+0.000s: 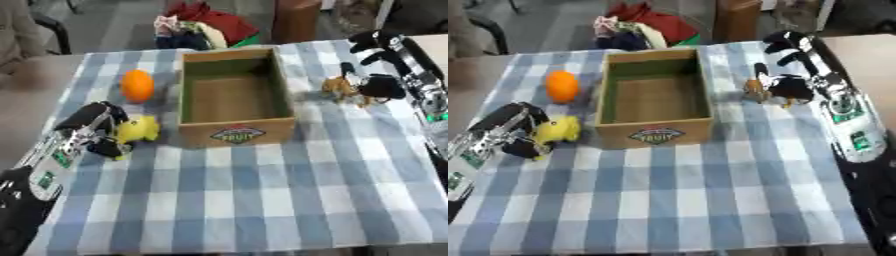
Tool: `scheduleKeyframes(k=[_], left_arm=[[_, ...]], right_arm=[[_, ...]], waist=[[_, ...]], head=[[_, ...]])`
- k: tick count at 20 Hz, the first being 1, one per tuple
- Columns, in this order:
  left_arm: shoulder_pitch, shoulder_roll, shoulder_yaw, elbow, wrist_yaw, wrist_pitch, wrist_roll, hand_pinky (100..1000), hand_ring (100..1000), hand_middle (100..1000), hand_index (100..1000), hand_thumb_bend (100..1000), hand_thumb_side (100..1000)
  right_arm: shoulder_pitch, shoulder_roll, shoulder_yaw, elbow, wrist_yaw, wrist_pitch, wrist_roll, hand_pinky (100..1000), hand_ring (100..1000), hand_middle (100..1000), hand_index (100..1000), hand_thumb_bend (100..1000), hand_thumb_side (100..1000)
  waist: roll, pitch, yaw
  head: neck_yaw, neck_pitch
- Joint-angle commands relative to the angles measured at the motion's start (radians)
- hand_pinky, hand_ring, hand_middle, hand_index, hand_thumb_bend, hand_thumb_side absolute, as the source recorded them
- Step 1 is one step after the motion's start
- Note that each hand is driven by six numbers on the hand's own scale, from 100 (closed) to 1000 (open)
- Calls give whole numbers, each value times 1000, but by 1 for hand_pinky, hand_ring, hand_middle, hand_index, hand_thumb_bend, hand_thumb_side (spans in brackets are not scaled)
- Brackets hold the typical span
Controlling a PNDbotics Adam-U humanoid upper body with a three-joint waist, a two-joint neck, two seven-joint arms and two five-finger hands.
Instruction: Pick up objects on the table and place them in the box.
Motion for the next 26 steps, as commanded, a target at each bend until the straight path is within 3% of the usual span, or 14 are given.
scheduleKeyframes(k=[1,4,7,11,19,21,22,24,26], left_arm=[[-29,10,34,-29,3,30,110,606,340,309,424,238,100],[-59,-1,51,-65,50,58,197,615,347,313,423,236,100],[-116,-9,24,-87,89,54,198,624,373,330,439,235,100],[-212,-51,-32,-52,101,7,126,635,391,347,456,223,100],[-360,-130,-112,136,81,-142,0,660,465,416,523,214,100],[-373,-140,-126,171,52,-177,-48,690,541,491,596,276,100],[-374,-144,-129,184,34,-192,-80,754,681,670,750,412,100],[-376,-145,-122,193,-3,-210,-133,798,765,789,819,512,144],[-375,-143,-108,190,-20,-212,-147,814,794,829,850,561,204]], right_arm=[[-17,-13,-2,-10,-4,-3,2,659,792,633,792,199,100],[-16,-13,0,-9,-3,-3,3,658,792,633,792,199,100],[-16,-9,5,-7,-3,-5,9,659,792,633,793,196,100],[-18,1,14,-4,-1,-10,19,659,792,633,793,195,100],[-24,17,36,8,6,-24,46,662,793,635,794,198,100],[-25,20,36,9,6,-26,50,661,793,633,793,198,100],[-26,21,36,8,6,-26,50,663,793,634,792,199,100],[-27,22,37,8,7,-27,54,663,793,634,794,196,100],[-27,21,35,8,6,-27,53,662,793,633,794,196,100]], waist=[[-2,-17,0],[-2,-17,0],[-1,-19,-3],[-3,-21,-10],[-4,-22,-41],[-3,-22,-47],[-2,-22,-48],[-2,-22,-49],[0,-23,-49]], head=[[2,5],[3,5],[7,5],[14,5],[35,5],[39,5],[39,5],[37,5],[38,5]])
